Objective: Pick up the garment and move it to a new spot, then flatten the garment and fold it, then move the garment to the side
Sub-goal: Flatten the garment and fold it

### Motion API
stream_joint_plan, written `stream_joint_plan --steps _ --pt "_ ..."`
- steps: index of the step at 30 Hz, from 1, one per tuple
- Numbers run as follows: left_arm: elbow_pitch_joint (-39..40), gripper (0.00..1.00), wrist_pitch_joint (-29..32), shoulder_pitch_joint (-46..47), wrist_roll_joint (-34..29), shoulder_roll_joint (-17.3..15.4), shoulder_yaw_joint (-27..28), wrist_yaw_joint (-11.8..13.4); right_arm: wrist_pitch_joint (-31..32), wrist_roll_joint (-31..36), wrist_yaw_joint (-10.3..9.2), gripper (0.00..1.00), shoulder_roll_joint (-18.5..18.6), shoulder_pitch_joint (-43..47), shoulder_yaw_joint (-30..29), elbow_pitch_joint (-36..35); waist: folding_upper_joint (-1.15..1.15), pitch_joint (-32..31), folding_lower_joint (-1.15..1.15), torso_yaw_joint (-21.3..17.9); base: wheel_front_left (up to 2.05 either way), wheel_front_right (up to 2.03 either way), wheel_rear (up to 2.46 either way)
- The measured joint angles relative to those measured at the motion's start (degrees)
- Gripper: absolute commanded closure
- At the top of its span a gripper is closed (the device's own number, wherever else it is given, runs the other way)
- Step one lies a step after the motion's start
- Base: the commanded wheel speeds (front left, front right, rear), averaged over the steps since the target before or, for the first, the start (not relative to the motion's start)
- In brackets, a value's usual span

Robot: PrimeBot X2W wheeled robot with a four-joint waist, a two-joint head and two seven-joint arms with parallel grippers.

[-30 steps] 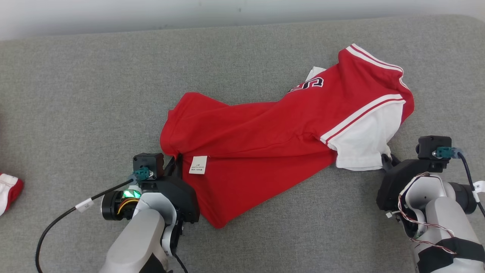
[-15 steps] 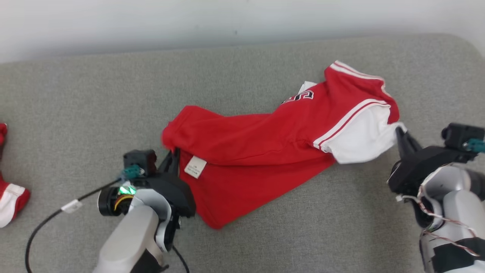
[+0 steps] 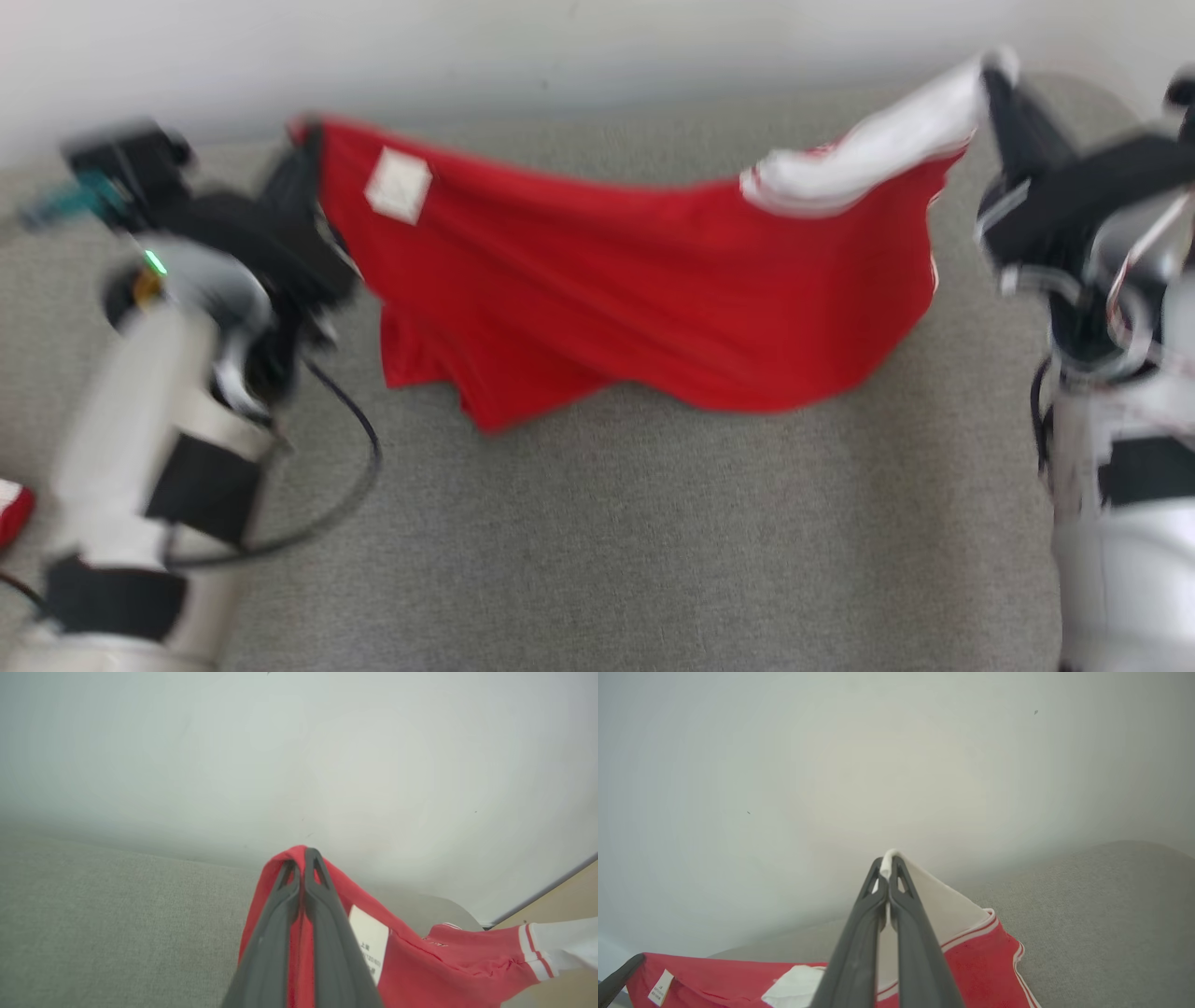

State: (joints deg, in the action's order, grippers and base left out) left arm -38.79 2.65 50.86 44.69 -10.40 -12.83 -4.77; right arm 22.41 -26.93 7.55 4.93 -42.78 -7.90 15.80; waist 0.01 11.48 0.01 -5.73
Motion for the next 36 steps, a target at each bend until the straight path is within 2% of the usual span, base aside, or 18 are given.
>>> stream_joint_plan --steps 4,7,11,14,21,26,31,36 --pt "4.57 1.00 3.64 7.24 1.21 -2.92 2.23 1.31 -0.45 -0.91 0.00 1.00 -0.63 -10.85 -0.56 2.23 0.00 3.60 0.00 -0.73 0.00 0.00 0.00" --pt "7.08 1.00 4.47 13.48 1.60 -4.63 4.10 3.20 -2.74 -1.41 0.00 1.00 -0.98 -19.78 -2.77 5.34 0.00 7.03 0.01 -1.12 0.00 0.00 0.00" --pt "10.05 1.00 2.01 21.29 -0.23 -6.58 5.47 5.58 -8.05 -1.15 0.00 1.00 -1.51 -32.53 -6.97 10.50 0.00 11.96 0.01 -1.65 0.00 0.00 0.00" --pt "11.46 1.00 -0.29 26.82 -1.02 -6.95 6.24 6.09 -12.40 -1.67 0.00 1.00 -1.81 -41.69 -8.39 13.28 0.01 15.69 0.01 -2.04 0.00 0.00 0.00" --pt "12.21 1.00 -5.66 37.53 -4.49 -8.50 5.49 4.19 -24.27 -2.35 0.00 1.00 -2.03 -55.92 -9.89 18.31 0.01 23.28 0.02 -2.80 0.00 0.00 0.00" --pt "11.73 1.00 -8.93 43.96 -6.55 -9.73 5.47 3.68 -34.08 -1.55 0.00 1.00 -1.98 -62.69 -8.50 18.23 0.00 26.74 0.01 -3.25 0.00 0.00 0.00" --pt "10.53 1.00 -11.77 46.13 -6.57 -9.96 5.52 1.90 -36.91 -0.54 0.00 1.00 1.18 -64.48 -5.86 16.73 0.00 29.06 0.00 -3.42 0.00 0.00 0.00" --pt "8.02 1.00 -14.26 41.93 -6.86 -10.16 3.93 -0.33 -37.17 -1.37 0.00 1.00 2.77 -58.87 -0.79 18.05 0.00 30.94 0.00 -3.47 0.00 0.00 0.00"
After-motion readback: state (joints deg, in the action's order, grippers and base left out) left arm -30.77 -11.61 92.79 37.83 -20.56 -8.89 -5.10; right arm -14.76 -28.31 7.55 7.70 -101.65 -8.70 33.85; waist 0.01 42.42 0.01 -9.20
